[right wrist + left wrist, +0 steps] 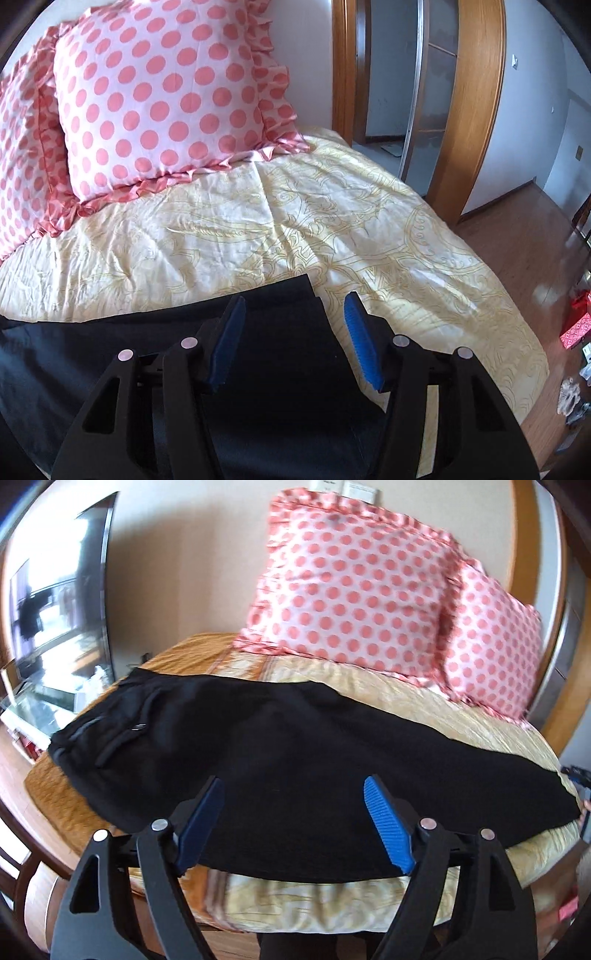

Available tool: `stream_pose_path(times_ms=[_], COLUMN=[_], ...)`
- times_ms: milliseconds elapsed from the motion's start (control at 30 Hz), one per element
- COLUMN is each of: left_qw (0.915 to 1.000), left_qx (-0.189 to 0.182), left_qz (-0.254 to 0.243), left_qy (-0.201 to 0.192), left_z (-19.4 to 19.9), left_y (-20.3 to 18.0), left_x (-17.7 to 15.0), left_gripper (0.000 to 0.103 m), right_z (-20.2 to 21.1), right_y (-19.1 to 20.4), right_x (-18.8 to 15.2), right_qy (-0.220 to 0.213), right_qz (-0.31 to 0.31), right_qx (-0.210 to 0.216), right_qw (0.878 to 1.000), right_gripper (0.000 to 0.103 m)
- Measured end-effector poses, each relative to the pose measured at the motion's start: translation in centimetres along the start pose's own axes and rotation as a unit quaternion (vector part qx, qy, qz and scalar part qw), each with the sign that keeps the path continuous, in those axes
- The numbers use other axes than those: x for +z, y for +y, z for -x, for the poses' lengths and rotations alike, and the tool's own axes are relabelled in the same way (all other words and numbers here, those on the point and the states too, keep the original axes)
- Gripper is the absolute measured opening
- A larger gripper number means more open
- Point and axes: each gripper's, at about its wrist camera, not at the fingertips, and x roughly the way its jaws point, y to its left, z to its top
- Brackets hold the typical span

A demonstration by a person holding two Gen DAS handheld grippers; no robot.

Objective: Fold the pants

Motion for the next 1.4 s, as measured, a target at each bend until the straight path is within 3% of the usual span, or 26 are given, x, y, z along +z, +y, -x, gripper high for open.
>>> stream_pose_path(times_ms=[100,233,300,333,467,667,800,900,1000,1100,1133,1167,1200,1233,1333,1400], left_qw=[0.9989,0.9968,0.9963,0.9963,0.9963,0.9969,0.9970,0.9973,0.9977,0.9984,0.9988,0.9990,0.9993,0.9996,1.0000,0.9997], left_qx=[-0.032,-0.046,-0.048,-0.049,-0.052,-0.047,-0.043,-0.040,-0.041,-0.045,-0.042,-0.038,-0.033,-0.025,0.002,-0.006], left_qz=[-0.034,-0.064,-0.070,-0.069,-0.062,-0.054,-0.053,-0.051,-0.043,-0.029,-0.025,-0.021,-0.016,-0.013,0.000,0.004], left_qy=[0.005,0.005,0.011,0.016,0.030,0.034,0.036,0.035,0.031,0.015,0.010,0.004,-0.002,-0.008,0.003,0.023], left_z=[-1.5,-3.0,-3.5,-3.9,-4.7,-5.3,-5.4,-5.3,-4.9,-4.1,-3.9,-3.7,-3.5,-3.4,-4.1,-5.0], left_y=[-3.4,-6.0,-6.5,-6.6,-6.3,-5.8,-5.6,-5.2,-4.5,-3.4,-3.0,-2.6,-2.1,-1.6,0.0,0.6], left_x=[-0.7,-1.6,-2.0,-2.1,-2.2,-2.3,-2.4,-2.5,-2.6,-2.6,-2.5,-2.4,-2.4,-2.3,-2.6,-3.2], left_gripper=[0.080,0.087,0.087,0.087,0.087,0.087,0.087,0.088,0.091,0.093,0.094,0.095,0.096,0.097,0.098,0.098], right_z=[-1.6,-2.5,-2.4,-2.3,-0.8,-0.3,-3.2,-3.2,-2.1,1.2,2.3,3.5,4.7,5.8,8.2,9.3], right_y=[-0.2,-0.4,-0.3,-0.2,-0.2,0.1,0.5,0.8,0.4,-0.5,-0.6,-0.7,-0.7,-0.8,-2.0,-3.4], right_x=[0.2,-0.3,-0.7,-0.7,-0.6,0.8,1.3,1.5,1.3,0.1,-0.6,-1.5,-2.5,-3.5,-6.3,-8.1], right_qy=[0.022,0.039,0.030,0.026,-0.009,-0.045,0.009,0.013,0.015,-0.011,-0.016,-0.020,-0.027,-0.034,-0.031,-0.025], right_qz=[0.007,0.014,0.019,0.017,0.017,0.019,0.027,0.042,0.027,-0.009,-0.018,-0.025,-0.033,-0.041,-0.094,-0.150], right_qx=[-0.017,-0.012,0.000,-0.003,-0.011,-0.013,-0.046,-0.060,-0.081,-0.061,-0.057,-0.050,-0.042,-0.033,0.008,0.047], right_qw=[1.000,0.999,0.999,0.999,1.000,0.999,0.999,0.997,0.996,0.998,0.998,0.998,0.998,0.998,0.995,0.987], right_gripper=[0.058,0.058,0.043,0.031,0.021,0.015,0.015,0.015,0.016,0.018,0.032,0.061,0.073,0.076,0.073,0.065])
